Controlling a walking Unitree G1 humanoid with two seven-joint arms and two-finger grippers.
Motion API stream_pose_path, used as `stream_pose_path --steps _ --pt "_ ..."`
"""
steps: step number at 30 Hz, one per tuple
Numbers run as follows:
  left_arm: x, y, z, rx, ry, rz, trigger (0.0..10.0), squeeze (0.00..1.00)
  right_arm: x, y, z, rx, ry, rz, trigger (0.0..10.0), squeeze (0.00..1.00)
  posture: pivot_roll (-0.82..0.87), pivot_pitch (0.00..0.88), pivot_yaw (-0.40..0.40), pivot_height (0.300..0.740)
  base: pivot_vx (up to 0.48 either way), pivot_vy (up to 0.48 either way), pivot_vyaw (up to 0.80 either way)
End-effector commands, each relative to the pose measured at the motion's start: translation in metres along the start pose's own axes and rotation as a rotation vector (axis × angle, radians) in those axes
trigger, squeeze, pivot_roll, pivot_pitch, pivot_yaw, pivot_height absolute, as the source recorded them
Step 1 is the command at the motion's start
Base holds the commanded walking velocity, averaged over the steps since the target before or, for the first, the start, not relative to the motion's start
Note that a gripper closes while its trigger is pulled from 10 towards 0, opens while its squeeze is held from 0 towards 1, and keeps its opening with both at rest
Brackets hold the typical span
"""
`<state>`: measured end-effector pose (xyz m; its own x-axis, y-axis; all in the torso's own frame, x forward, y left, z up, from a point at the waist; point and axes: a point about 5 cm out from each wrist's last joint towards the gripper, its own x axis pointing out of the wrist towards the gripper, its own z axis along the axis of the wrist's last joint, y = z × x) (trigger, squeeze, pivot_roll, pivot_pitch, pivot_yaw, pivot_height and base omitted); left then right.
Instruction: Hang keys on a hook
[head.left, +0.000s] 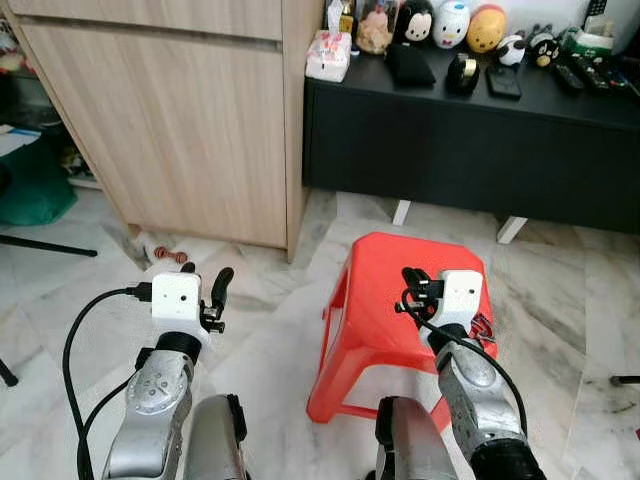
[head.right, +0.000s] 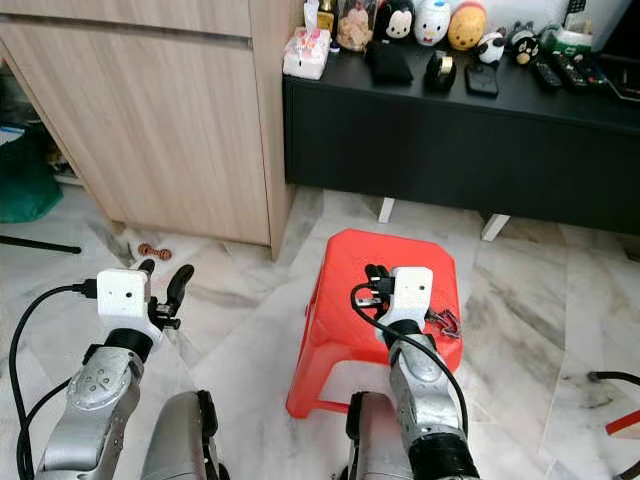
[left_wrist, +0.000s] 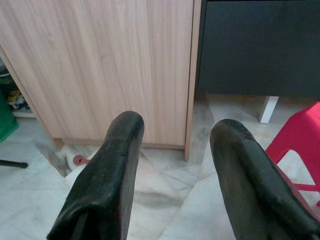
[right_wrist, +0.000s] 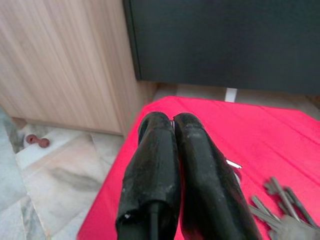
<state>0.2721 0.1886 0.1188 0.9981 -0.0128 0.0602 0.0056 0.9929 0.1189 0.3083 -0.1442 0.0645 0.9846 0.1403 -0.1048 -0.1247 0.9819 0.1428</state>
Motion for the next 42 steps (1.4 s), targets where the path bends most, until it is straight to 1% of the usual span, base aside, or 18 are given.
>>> stream_pose_path --steps 1,14,20,22,25,27,28,30,31,33,34,35,36,37,40,41,42 --pt "0.002 0.000 0.001 -0.017 -0.015 0.000 10.0 0.00 -0.001 -0.003 0.007 -0.002 -0.017 -0.015 10.0 0.00 0.04 0.044 -0.084 0.632 0.000 0.000 0.00" --pt "0.000 0.005 -0.003 -0.035 -0.013 0.019 10.0 0.00 0.002 0.001 0.008 -0.003 -0.013 -0.013 10.0 0.00 0.05 0.033 -0.088 0.707 0.000 0.000 0.00" --pt "-0.001 0.006 -0.010 -0.040 0.007 0.026 10.0 0.00 0.001 0.000 0.005 -0.008 -0.006 -0.015 10.0 0.00 0.04 0.012 -0.088 0.737 0.000 0.000 0.00" --pt "-0.001 0.006 -0.013 -0.047 0.018 0.030 10.0 0.00 0.001 0.000 0.005 -0.005 -0.006 -0.015 10.0 0.00 0.04 0.009 -0.088 0.740 0.000 0.000 0.00" --pt "-0.003 0.013 -0.031 -0.032 0.077 0.049 10.0 0.00 -0.001 -0.001 -0.002 0.001 0.002 -0.010 10.0 0.00 0.04 0.000 -0.082 0.740 0.000 0.000 0.00" --pt "-0.007 0.019 -0.046 -0.029 0.132 0.062 10.0 0.00 -0.003 -0.002 -0.006 0.000 0.009 -0.015 10.0 0.00 0.04 0.000 -0.080 0.740 0.000 0.000 0.00" --pt "-0.010 0.022 -0.057 -0.025 0.173 0.067 10.0 0.00 -0.004 -0.003 -0.008 0.002 0.012 -0.022 10.0 0.00 0.05 0.000 -0.076 0.740 0.000 0.000 0.00" --pt "-0.025 0.030 -0.089 -0.020 0.304 0.081 10.0 0.00 -0.006 -0.005 -0.012 0.003 0.018 -0.037 10.0 0.00 0.04 0.000 -0.071 0.740 0.000 0.000 0.00" --pt "-0.025 0.030 -0.089 -0.020 0.304 0.081 10.0 0.00 -0.006 -0.005 -0.012 0.003 0.018 -0.037 10.0 0.00 0.04 0.000 -0.071 0.740 0.000 0.000 0.00" --pt "-0.039 0.031 -0.110 -0.031 0.398 0.090 10.0 0.00 -0.007 -0.006 -0.013 -0.002 0.015 -0.043 10.0 0.00 0.04 0.000 -0.066 0.740 0.000 0.000 0.00" --pt "-0.039 0.031 -0.110 -0.031 0.398 0.090 10.0 0.00 -0.007 -0.006 -0.013 -0.002 0.015 -0.043 10.0 0.00 0.04 0.000 -0.066 0.740 0.000 0.000 0.00" --pt "-0.046 0.032 -0.120 -0.053 0.441 0.112 10.0 0.00 -0.008 -0.006 -0.015 -0.003 0.015 -0.043 10.0 0.00 0.04 0.000 -0.062 0.740 0.000 0.000 0.00" --pt "-0.049 0.033 -0.125 -0.051 0.464 0.117 10.0 0.00 -0.009 -0.006 -0.016 -0.004 0.016 -0.044 10.0 0.00 0.03 0.000 -0.061 0.740 0.000 0.000 0.00" --pt "-0.049 0.033 -0.125 -0.051 0.464 0.117 10.0 0.00 -0.009 -0.006 -0.016 -0.004 0.016 -0.044 10.0 0.00 0.03 0.000 -0.061 0.740 0.000 0.000 0.00" --pt "-0.063 0.032 -0.148 -0.044 0.568 0.115 10.0 0.00 -0.013 -0.010 -0.030 -0.014 0.056 -0.066 10.0 0.00 0.04 0.000 -0.059 0.740 0.000 0.000 0.00" --pt "-0.063 0.032 -0.148 -0.044 0.568 0.115 10.0 0.00 -0.013 -0.010 -0.030 -0.014 0.056 -0.066 10.0 0.00 0.04 0.000 -0.059 0.740 0.000 0.000 0.00" --pt "-0.069 0.031 -0.155 -0.041 0.613 0.114 10.0 0.00 -0.016 -0.012 -0.038 -0.018 0.086 -0.078 10.0 0.00 0.04 0.000 -0.057 0.740 0.000 0.000 0.00"
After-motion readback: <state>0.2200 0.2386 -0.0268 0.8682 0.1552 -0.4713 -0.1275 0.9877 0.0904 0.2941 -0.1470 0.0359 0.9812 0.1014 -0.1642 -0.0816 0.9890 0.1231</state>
